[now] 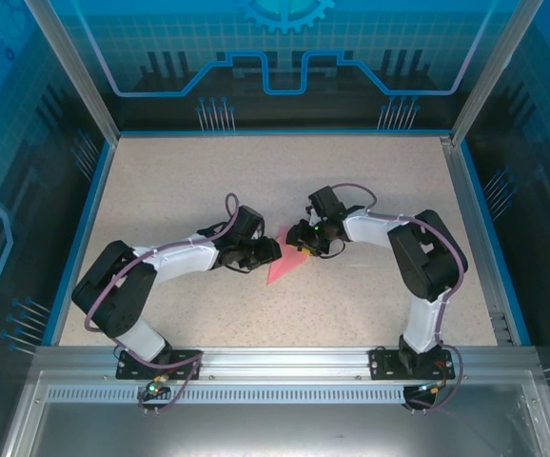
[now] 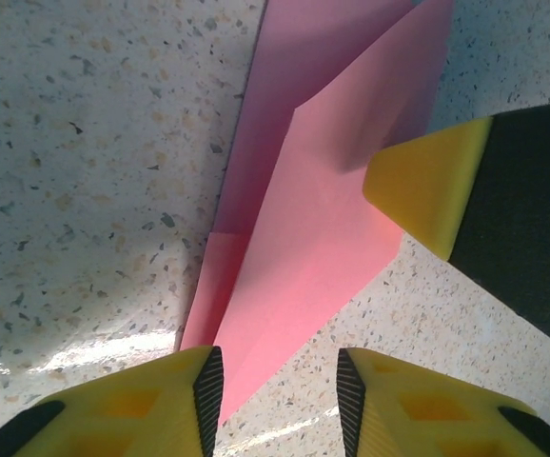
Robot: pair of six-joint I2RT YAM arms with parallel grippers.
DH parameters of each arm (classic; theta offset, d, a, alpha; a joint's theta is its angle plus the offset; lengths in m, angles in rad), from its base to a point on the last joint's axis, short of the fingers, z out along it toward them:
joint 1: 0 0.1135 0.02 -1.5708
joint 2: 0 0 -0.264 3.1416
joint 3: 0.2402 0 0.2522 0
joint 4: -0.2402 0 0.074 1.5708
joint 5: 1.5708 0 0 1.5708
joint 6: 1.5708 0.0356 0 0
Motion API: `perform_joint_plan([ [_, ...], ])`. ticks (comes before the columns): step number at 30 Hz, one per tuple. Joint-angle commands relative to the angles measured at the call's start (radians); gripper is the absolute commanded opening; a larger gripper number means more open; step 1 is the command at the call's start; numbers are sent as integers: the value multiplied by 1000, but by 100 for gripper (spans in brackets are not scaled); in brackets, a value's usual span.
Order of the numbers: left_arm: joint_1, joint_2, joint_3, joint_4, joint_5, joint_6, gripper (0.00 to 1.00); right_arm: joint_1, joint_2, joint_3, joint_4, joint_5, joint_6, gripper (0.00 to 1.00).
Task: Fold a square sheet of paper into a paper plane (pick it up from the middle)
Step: Fourth fold the wing at the center of the table, then turn over the paper at the center of the table.
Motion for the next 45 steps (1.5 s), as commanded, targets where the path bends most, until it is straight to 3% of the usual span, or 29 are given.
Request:
perform_joint_plan([
  [1, 10, 26, 31, 12, 23, 8, 38, 18, 24, 28, 23, -31, 12, 42],
  [9, 16, 45, 22, 8, 19, 0, 35, 25, 43, 26, 49, -74, 24, 40],
  [18, 30, 49, 2, 6, 9, -16, 35, 30, 31, -23, 197, -156, 77, 39],
  [24, 53, 19, -21, 3, 16, -25, 36, 31, 57, -28, 222, -156, 70, 21],
  [29, 98, -51, -56, 2, 39, -42, 50, 12, 7, -48, 278, -173, 37, 6],
  [37, 167, -194, -102, 75, 156, -20, 82, -92, -149, -58, 363, -376, -3, 6],
  [45, 181, -311, -169, 272, 291, -60, 97, -144, -182, -16, 407, -547, 50, 7],
])
